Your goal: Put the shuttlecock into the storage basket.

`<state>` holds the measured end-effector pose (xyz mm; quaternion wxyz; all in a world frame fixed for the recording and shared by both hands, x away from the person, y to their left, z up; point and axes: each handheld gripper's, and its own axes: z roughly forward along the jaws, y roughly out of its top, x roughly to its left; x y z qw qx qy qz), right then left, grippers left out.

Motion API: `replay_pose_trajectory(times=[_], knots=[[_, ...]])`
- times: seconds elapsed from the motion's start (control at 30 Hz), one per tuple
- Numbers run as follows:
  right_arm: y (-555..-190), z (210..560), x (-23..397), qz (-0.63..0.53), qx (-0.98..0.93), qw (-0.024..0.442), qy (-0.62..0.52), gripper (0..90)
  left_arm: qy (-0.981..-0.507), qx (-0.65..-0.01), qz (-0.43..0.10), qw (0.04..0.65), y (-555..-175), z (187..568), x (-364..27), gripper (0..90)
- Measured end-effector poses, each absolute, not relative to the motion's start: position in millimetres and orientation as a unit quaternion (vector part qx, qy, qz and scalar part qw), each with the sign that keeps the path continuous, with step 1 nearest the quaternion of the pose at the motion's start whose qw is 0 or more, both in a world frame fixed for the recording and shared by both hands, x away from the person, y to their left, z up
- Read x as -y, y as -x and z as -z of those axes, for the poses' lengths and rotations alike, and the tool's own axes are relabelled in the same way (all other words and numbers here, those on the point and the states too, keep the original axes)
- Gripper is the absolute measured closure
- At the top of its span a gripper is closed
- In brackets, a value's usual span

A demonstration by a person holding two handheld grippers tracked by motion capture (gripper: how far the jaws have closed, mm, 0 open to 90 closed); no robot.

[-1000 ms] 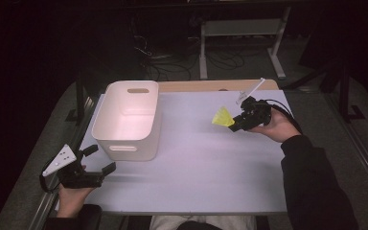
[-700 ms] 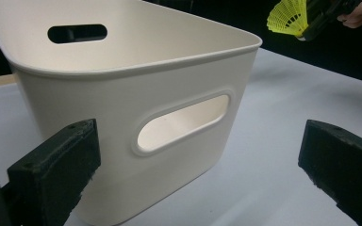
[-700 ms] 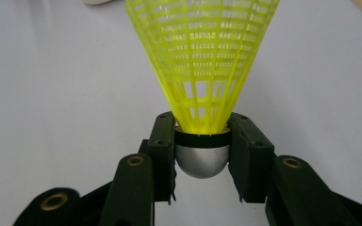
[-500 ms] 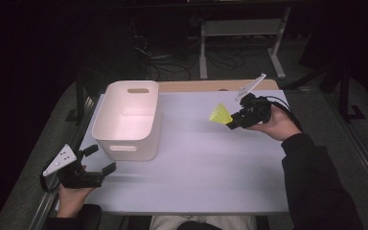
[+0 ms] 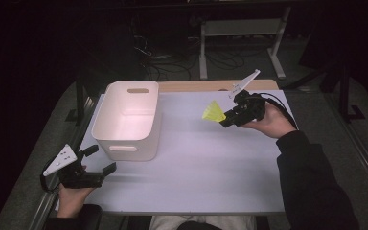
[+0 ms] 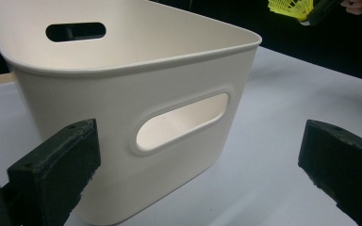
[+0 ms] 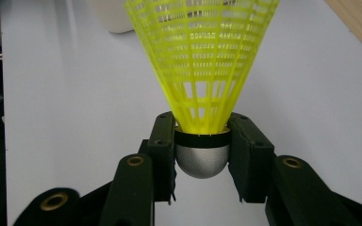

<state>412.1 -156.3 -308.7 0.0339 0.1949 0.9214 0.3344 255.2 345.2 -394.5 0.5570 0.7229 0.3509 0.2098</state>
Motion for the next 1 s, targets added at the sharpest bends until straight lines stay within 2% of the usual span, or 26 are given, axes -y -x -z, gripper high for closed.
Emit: replay_pose_trajectory(times=[1.0], knots=[[-414.1,281.8,117.3,-0.353,-0.921,0.034,-0.162,63.2,-0.721,-0.351,-0.21,0.559,-254.9,394.3,-345.3,0.0]])
